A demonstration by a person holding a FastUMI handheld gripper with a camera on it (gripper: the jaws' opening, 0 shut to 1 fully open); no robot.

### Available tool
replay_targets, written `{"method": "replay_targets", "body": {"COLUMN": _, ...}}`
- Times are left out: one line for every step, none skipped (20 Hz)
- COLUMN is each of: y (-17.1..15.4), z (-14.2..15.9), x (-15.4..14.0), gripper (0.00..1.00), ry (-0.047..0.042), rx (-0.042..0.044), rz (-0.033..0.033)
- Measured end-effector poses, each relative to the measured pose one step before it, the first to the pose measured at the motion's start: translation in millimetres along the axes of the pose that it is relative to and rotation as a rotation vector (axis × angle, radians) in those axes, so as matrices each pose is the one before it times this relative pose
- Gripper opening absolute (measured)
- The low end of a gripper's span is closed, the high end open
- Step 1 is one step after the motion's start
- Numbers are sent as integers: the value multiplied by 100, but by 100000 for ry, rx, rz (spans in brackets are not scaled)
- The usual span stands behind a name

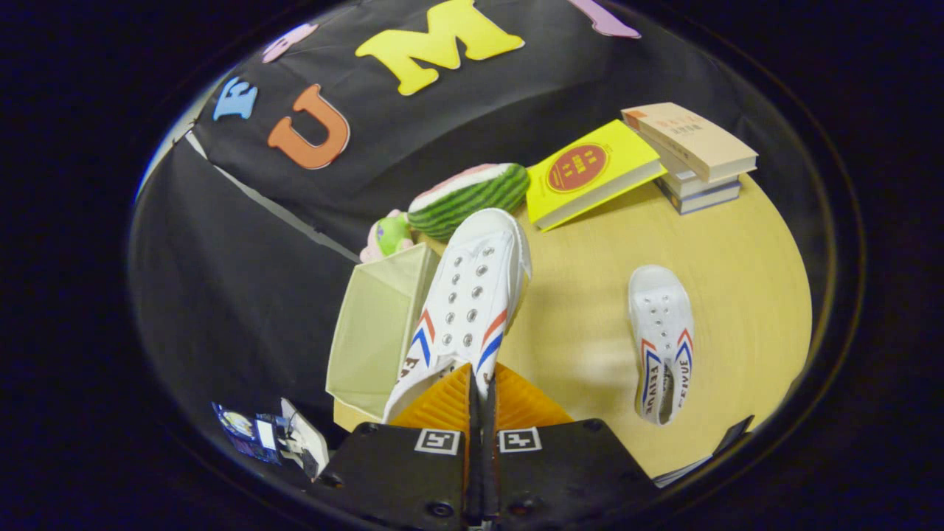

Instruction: Open the storage box then place both shoes into the box .Put the left shoe in first, then the right shoe, with the right side of both shoes facing outward in a uniform manner.

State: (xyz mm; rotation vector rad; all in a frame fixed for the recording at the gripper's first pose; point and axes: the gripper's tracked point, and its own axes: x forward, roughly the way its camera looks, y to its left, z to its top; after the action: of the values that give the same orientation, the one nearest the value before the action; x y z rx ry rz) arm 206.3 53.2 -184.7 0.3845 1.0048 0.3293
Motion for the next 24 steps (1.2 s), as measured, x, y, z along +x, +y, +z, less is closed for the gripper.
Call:
{"method": "replay_targets", "body": {"y": 1343, "z": 170, "x": -233, "gripper": 6, "ry": -553, "rx": -1414, "rz": 976}}
{"method": "replay_targets", "body": {"y": 1294, "z": 337, "x": -138, "gripper": 6, "ry": -1015, "rx": -1338, "rz": 632}}
{"method": "replay_targets", "body": {"y": 1215, "z": 292, "x": 3, "gripper": 6, "ry": -1158, "rx": -985, "rz": 577}}
{"method": "replay_targets", "body": {"y": 1299, "z": 177, "x": 141, "gripper": 6, "ry": -1080, "rx": 19, "rz": 837}}
{"method": "replay_targets", "body": {"y": 1380, "z": 47, "x": 315, "gripper": 6, "ry": -794, "rx": -206, "rz": 1290}}
{"method": "replay_targets", "body": {"y": 1471, "z": -14, "x": 723, "gripper": 6, "ry": -384, "rx": -705, "rz": 1663}}
{"method": "replay_targets", "body": {"y": 1132, "z": -297, "x": 640, "gripper": 6, "ry": 269, "rx": -516, "rz": 1511}}
{"method": "replay_targets", "body": {"y": 1146, "z": -355, "x": 942, "gripper": 6, "ry": 512, "rx": 113, "rz": 1501}}
{"method": "replay_targets", "body": {"y": 1044, "z": -379, "x": 939, "gripper": 6, "ry": 483, "rx": 331, "rz": 1171}}
{"method": "replay_targets", "body": {"y": 881, "z": 38, "x": 1090, "gripper": 6, "ry": -1264, "rx": 339, "rz": 470}}
{"method": "replay_targets", "body": {"y": 456, "z": -69, "x": 1200, "gripper": 6, "ry": -1689, "rx": 323, "rz": -553}}
{"method": "replay_targets", "body": {"y": 382, "z": -410, "x": 1054, "gripper": 6, "ry": -289, "rx": -122, "rz": -979}}
{"method": "replay_targets", "body": {"y": 452, "z": -614, "x": 1232, "gripper": 6, "ry": 306, "rx": -591, "rz": -506}}
{"method": "replay_targets", "body": {"y": 512, "z": -756, "x": 1286, "gripper": 6, "ry": 1207, "rx": -251, "rz": 215}}
{"method": "replay_targets", "body": {"y": 655, "z": -938, "x": 1256, "gripper": 6, "ry": 1763, "rx": 670, "rz": 770}}
{"method": "replay_targets", "body": {"y": 462, "z": -678, "x": 951, "gripper": 6, "ry": 1667, "rx": 748, "rz": 971}}
{"method": "replay_targets", "body": {"y": 467, "z": -577, "x": 1015, "gripper": 6, "ry": 1464, "rx": 1231, "rz": 1323}}
{"method": "replay_targets", "body": {"y": 216, "z": -392, "x": 845, "gripper": 6, "ry": 1054, "rx": 849, "rz": 604}}
{"method": "replay_targets", "body": {"y": 3, "z": -350, "x": 934, "gripper": 6, "ry": 644, "rx": 1058, "rz": 149}}
{"method": "replay_targets", "body": {"y": -91, "z": -293, "x": 803, "gripper": 6, "ry": 615, "rx": 945, "rz": -909}}
{"method": "replay_targets", "body": {"y": -47, "z": -49, "x": 601, "gripper": 6, "ry": -157, "rx": 762, "rz": -489}}
{"method": "replay_targets", "body": {"y": -128, "z": 15, "x": 347, "gripper": 6, "ry": -310, "rx": 775, "rz": -681}}
{"method": "replay_targets", "body": {"y": 681, "z": -338, "x": -124, "gripper": 6, "ry": -209, "rx": 1286, "rz": 1800}}
{"method": "replay_targets", "body": {"y": 1029, "z": 263, "x": -455, "gripper": 14, "ry": -1806, "rx": 2409, "rz": 4539}}
